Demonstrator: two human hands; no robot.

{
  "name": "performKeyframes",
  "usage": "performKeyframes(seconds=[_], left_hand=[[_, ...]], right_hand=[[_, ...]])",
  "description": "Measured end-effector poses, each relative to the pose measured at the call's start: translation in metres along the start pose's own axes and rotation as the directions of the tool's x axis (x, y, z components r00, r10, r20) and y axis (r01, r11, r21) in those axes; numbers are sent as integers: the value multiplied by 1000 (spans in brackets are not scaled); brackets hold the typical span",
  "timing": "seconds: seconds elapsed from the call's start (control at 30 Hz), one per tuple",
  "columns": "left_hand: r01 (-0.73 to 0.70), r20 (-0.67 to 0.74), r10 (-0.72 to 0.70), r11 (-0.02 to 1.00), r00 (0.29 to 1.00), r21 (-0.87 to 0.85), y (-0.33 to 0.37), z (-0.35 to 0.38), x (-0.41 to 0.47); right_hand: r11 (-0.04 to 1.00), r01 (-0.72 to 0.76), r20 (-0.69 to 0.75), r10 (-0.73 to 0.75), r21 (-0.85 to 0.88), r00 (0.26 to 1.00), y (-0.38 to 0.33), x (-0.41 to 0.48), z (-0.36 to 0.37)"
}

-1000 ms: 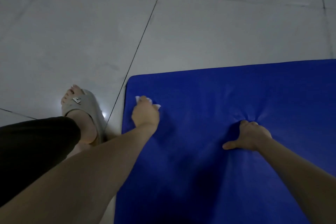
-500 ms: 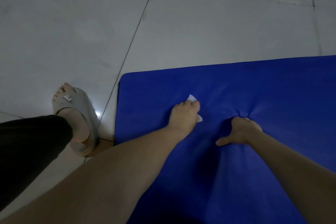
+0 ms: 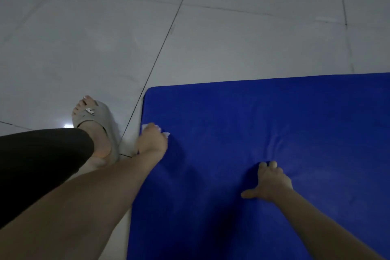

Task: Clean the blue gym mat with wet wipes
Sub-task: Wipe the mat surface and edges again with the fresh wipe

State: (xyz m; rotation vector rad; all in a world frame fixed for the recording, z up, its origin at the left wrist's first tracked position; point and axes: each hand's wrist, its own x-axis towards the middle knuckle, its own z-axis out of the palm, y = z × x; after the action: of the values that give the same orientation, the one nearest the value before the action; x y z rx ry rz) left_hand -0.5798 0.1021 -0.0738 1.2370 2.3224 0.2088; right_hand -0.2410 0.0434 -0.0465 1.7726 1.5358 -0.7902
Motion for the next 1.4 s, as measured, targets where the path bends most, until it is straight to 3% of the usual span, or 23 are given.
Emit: performKeyframes(seconds=[0.2, 0.33, 0.43, 0.53, 0.67, 0.77, 0.87, 0.97, 1.2, 1.27, 1.4], left_hand=[[-293, 120, 299, 954, 947, -65, 113, 69, -48], [-606, 202, 580, 788, 789, 103, 165, 112, -88], [-722, 255, 676, 662, 691, 201, 158, 108, -80], [-701, 282, 647, 690, 708, 180, 125, 82, -58], [-536, 224, 497, 825, 839, 178, 49, 34, -39], [-312, 151, 286, 928, 946, 204, -17, 0, -24], [-149, 135, 123, 968, 983, 204, -55, -19, -19], [-87, 55, 80, 983, 995, 161, -41, -12, -26], [-313, 116, 325, 943, 939, -112, 101, 69, -79], [-451, 161, 474, 879, 866, -156, 144, 94, -102], [-653, 276, 635, 757, 722, -33, 176, 117, -121]], right_hand=[[998, 54, -9, -54, 23, 999, 2, 10, -8], [998, 58, -4, -58, -6, 998, 1, 13, -9], [998, 67, -10, -67, 5, 998, 0, 14, -8], [997, 77, -11, -77, 23, 997, 1, 10, -9], [997, 81, 1, -81, 14, 997, -1, 4, -12], [997, 78, 7, -78, 21, 997, -1, 1, -14], [997, 69, 6, -69, 31, 998, -1, 0, -14], [997, 68, -6, -68, 38, 998, 0, 2, -12], [997, 73, -14, -73, 15, 997, 1, 7, -9], [997, 83, -18, -83, 2, 996, 0, 10, -9], [995, 101, -22, -101, 10, 995, -2, 13, -9]])
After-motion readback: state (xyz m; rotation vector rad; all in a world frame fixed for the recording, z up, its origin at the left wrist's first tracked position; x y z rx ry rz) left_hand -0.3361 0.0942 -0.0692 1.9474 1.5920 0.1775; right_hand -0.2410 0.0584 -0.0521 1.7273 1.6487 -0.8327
